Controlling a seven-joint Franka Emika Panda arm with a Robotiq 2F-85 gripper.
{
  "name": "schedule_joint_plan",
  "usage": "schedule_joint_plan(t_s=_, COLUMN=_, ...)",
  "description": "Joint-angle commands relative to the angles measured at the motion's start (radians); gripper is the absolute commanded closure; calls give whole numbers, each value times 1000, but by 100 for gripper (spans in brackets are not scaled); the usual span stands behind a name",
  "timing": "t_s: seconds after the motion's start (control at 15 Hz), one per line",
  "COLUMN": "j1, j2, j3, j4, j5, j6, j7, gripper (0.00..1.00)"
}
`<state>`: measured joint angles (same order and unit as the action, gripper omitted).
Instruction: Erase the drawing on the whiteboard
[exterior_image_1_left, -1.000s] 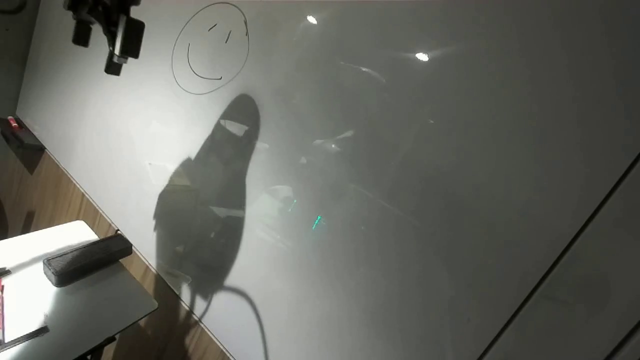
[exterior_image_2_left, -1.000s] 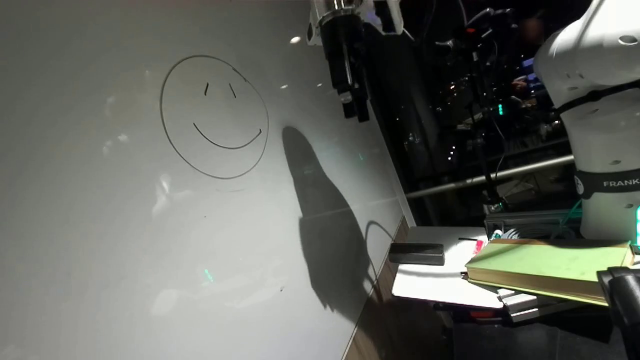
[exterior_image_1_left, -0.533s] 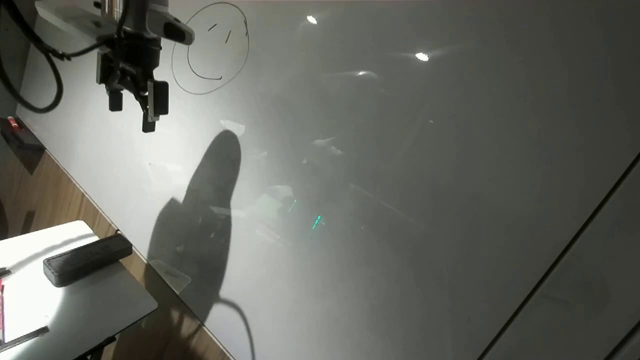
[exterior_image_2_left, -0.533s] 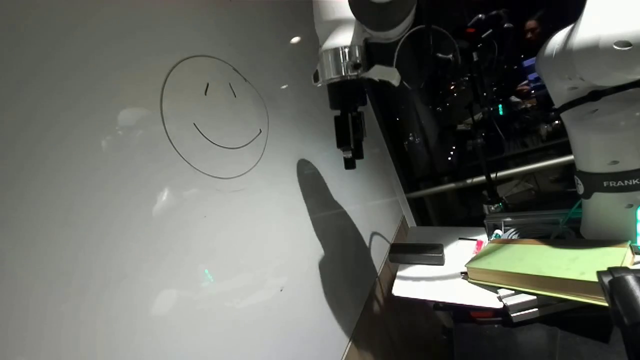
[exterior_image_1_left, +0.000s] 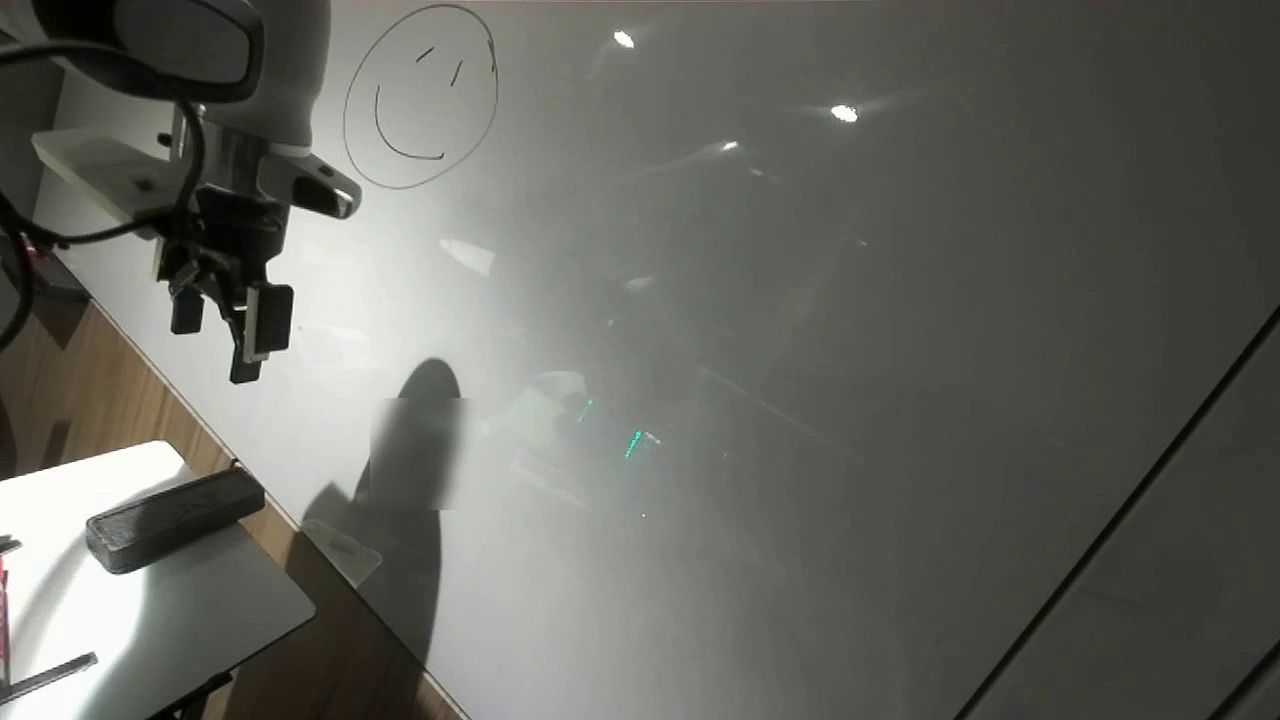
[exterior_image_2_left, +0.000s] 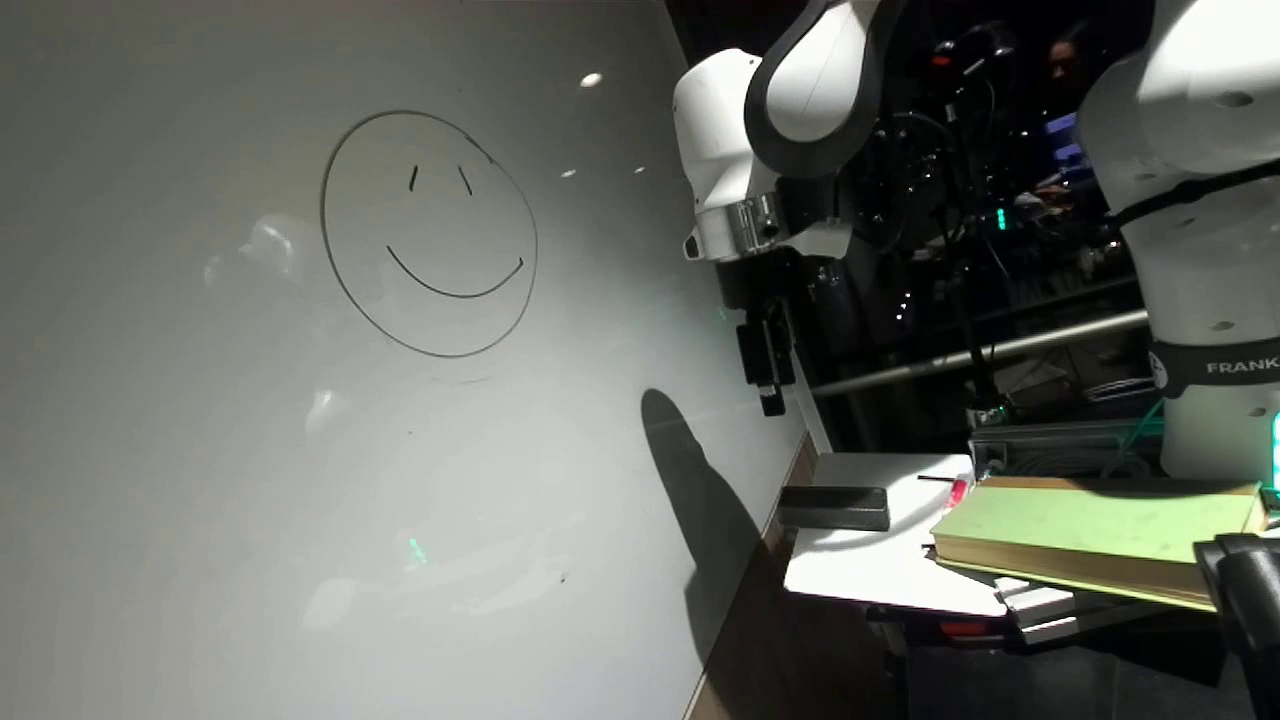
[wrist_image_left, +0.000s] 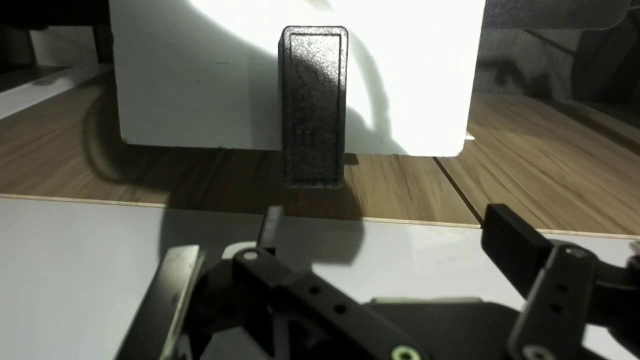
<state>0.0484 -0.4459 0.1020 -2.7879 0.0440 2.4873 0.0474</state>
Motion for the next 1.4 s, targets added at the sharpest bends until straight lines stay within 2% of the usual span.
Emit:
schedule_joint_plan(t_s=0.0, j1=-17, j2=146, j3=-16, j4=0, j5=-17, j6=136, j7=15, gripper=0)
schedule_joint_plan(t_s=0.33, j1=-38, j2=300, j3=-26, j4=-2, j5=-33, j6=260, j7=16, gripper=0)
schedule_joint_plan(t_s=0.6, j1=-39, j2=334, j3=-41, j4=1, j5=-46, j6=314, j7=1, gripper=0)
schedule_joint_plan(t_s=1.33, j1=-58, j2=425, j3=-43, j4=7, j5=-248, j6=388, j7=101, gripper=0)
